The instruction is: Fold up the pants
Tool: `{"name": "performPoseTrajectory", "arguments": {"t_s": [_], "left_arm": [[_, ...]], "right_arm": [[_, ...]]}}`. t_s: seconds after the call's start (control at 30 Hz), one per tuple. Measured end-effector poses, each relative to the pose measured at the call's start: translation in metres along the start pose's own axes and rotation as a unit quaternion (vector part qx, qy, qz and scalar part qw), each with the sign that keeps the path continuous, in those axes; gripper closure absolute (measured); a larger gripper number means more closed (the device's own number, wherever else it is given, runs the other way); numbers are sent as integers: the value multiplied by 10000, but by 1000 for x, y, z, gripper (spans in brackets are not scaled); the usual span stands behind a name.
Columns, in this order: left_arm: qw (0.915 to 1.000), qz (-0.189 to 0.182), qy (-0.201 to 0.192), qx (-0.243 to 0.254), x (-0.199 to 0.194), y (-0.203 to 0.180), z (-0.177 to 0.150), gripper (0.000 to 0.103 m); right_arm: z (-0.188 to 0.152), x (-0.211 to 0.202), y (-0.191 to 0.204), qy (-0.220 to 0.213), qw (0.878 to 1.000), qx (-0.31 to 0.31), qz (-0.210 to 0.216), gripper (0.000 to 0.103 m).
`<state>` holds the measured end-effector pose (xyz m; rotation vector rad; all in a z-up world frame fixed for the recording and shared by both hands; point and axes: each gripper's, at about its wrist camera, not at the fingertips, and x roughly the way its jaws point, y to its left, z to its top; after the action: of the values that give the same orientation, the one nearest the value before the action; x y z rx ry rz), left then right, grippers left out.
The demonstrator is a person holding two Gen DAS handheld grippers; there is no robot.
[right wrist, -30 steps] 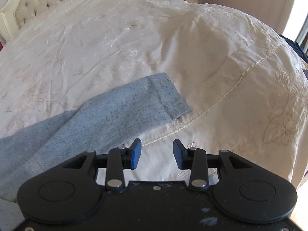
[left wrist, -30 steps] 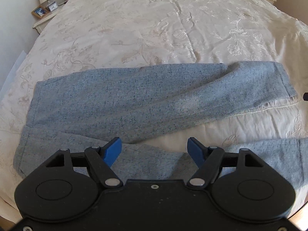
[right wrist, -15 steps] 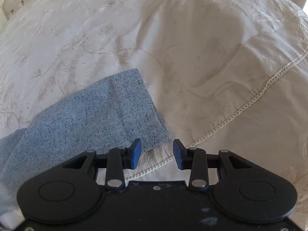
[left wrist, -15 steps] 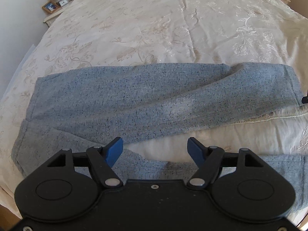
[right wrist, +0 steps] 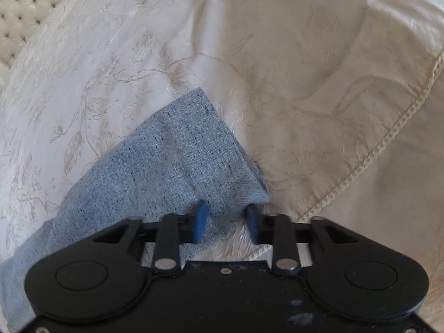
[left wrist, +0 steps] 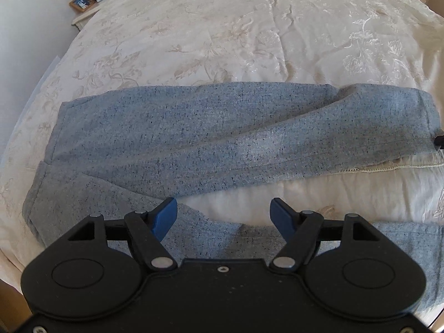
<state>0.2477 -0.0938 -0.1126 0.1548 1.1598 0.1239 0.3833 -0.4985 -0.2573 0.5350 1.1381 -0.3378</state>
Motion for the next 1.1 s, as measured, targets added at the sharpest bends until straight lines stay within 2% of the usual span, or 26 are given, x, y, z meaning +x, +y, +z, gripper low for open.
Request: {"name": "performPoseTrajectory", "arguments": {"t_s": [0.17,0.33,0.63,0.73,0.77,0.8,0.83,0.97,1.1], "left_arm": [[10000,-21,20,65,3,-6,-1,27],[9999,-93,58,-1,4,-6,1,27],[9998,-100,150,9,7,6,-15,27],[9997,-87,199,80,9,13,-22,27],[9997,-101,180,124,8,15,-27,27],[9997,-124,161,168,7,17,-31,27],[9995,-156,157,221,6,18,-36,27],[9979,-329,252,488,6,18,-55,27],[9960,-464,256,718,7,10,-72,27]], "right_arm": [[-6,-13,12,-294,9977,-581,-168,99],[-17,-17,15,-354,9880,-1323,-709,100],[-33,-1,20,-204,9827,-1418,-1175,101],[-29,2,18,-159,9836,-1383,-1150,100],[-29,-3,19,-246,9832,-1401,-1139,96],[-30,-10,20,-340,9832,-1424,-1095,86],[-34,-20,20,-411,9831,-1459,-1025,83],[-68,-66,5,-439,9855,-1547,-545,78],[-113,-103,-29,-48,9914,-1289,-244,74]]}}
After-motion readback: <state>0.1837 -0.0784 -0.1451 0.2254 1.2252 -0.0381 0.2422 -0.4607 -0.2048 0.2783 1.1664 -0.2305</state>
